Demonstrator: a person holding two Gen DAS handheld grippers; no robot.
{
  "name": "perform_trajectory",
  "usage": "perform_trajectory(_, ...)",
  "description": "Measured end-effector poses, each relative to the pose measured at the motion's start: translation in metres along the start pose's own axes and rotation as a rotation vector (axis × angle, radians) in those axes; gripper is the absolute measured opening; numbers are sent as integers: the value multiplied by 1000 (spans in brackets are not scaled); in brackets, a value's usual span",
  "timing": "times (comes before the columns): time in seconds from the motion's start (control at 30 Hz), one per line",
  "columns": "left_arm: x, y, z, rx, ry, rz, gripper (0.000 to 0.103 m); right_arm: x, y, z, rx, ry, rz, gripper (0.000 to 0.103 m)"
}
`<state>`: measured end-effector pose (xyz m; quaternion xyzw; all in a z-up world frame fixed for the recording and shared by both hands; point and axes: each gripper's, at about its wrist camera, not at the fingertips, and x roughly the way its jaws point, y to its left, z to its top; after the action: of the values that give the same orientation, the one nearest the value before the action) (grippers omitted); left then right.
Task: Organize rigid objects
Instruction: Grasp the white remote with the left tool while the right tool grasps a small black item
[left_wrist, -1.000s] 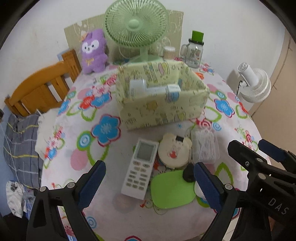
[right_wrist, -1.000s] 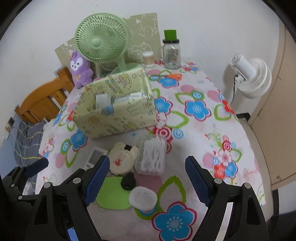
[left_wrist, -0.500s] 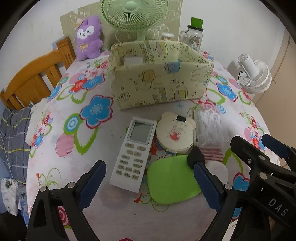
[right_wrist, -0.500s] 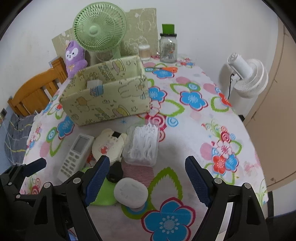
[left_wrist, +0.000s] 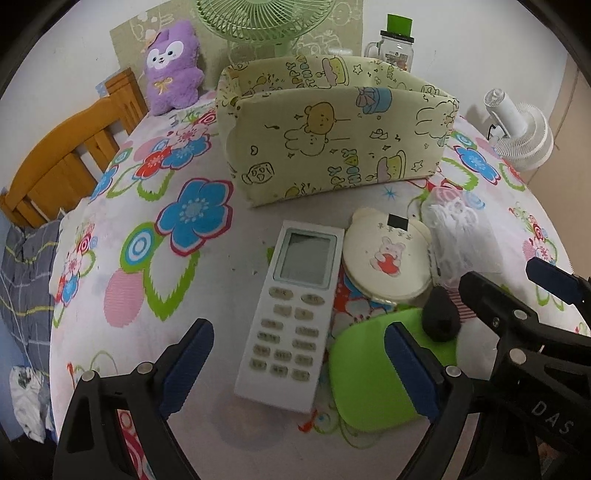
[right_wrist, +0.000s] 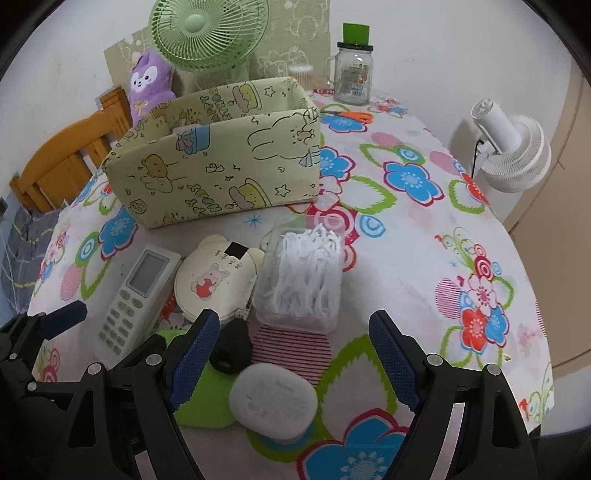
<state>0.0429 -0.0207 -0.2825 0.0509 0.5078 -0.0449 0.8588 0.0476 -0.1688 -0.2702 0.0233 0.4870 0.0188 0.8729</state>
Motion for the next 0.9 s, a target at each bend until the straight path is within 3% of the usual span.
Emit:
perform_trajectory(0.2,8,-1,2,60,6,19,90,11,12,-1,32,57,34,75)
perform_trajectory(0.5,15,13,5,19,25,9,87,25,28,3,69,106,65,70)
perform_trajectory(0.8,15,4,9,80,26,67,88,35,31,6,93,166,86,40)
perform_trajectory(0.9,15,4,9,84,32,66,88,35,34,7,74,161,95,23)
